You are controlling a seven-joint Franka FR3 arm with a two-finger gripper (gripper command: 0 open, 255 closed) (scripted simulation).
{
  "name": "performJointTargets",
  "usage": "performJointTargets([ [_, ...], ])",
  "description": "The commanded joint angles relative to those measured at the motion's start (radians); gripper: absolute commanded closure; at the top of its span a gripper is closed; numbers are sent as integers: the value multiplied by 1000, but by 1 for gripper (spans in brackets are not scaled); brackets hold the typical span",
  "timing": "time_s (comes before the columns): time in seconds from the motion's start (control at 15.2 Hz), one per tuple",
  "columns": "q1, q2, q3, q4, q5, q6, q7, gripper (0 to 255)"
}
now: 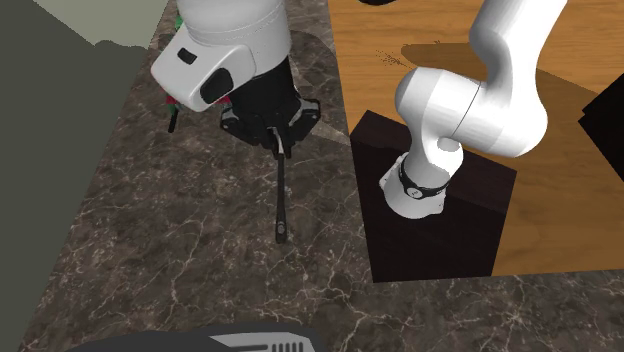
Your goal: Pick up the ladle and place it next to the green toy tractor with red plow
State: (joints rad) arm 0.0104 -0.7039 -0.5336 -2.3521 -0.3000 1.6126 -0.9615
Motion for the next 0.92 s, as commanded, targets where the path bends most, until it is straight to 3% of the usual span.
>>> performJointTargets([
  [0.0, 2, 1, 6, 27, 5, -26, -2, 255],
  [0.33, 8, 9, 20, 93, 18, -85, -5, 255],
  [0.86, -97, -139, -62, 60, -110, -171, -153, 255],
])
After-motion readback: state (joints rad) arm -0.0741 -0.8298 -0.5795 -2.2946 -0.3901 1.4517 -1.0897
